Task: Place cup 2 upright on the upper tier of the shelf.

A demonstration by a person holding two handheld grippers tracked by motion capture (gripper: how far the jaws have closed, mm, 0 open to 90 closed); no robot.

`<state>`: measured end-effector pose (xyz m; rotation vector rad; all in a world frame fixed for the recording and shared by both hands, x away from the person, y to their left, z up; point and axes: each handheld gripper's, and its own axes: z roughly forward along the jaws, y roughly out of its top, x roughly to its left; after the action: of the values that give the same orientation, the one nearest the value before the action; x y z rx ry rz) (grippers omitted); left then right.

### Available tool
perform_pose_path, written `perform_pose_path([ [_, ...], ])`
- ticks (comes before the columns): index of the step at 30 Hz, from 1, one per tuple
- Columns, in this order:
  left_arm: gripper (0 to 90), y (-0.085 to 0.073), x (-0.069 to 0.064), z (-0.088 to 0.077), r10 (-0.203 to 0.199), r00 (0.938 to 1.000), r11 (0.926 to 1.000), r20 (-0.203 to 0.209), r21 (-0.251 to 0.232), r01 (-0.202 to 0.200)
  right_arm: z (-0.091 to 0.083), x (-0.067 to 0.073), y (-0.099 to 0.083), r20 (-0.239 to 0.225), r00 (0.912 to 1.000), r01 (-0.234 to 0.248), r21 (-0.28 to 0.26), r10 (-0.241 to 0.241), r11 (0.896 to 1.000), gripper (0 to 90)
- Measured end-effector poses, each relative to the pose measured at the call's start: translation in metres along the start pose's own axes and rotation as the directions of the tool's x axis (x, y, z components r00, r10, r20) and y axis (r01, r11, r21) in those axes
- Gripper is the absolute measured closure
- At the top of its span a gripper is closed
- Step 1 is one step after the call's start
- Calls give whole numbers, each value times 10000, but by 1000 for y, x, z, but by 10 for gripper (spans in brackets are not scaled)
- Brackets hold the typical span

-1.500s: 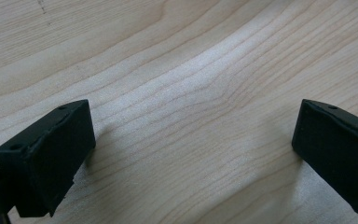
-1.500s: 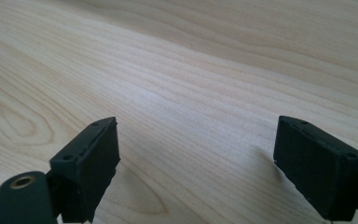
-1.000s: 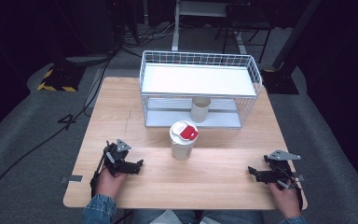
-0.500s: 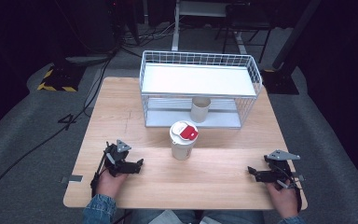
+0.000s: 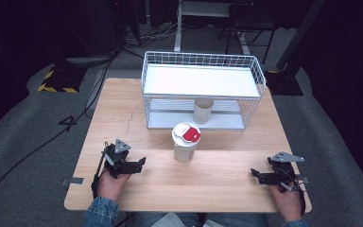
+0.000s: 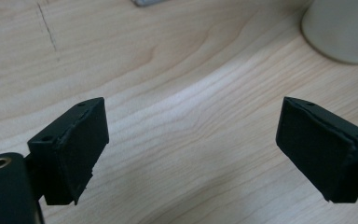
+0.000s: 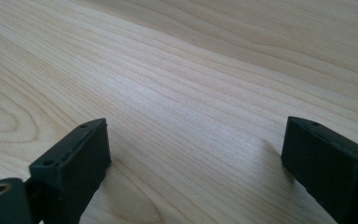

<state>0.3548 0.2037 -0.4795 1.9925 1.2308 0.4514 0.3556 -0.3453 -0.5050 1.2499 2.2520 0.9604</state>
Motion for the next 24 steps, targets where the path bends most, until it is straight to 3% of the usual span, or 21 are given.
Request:
perform_pose_path([
  [5,83,6,-10,-5,250,9994,9984,231,-514,-237,0,0,0,-3,10000,5,-8,-5,10000,80],
  [10,40,11,-19,-10,242,9981,9951,573,-968,-186,0,0,0,-3,10000,7,-11,-7,10000,80],
  [17,23,18,-34,-17,466,9950,9872,888,-1562,-323,0,0,0,-3,10000,12,-8,-12,10000,79],
  [24,19,24,-45,-18,647,9907,9857,1194,-1623,-448,0,0,0,5,10000,-3,-2,3,10000,79],
])
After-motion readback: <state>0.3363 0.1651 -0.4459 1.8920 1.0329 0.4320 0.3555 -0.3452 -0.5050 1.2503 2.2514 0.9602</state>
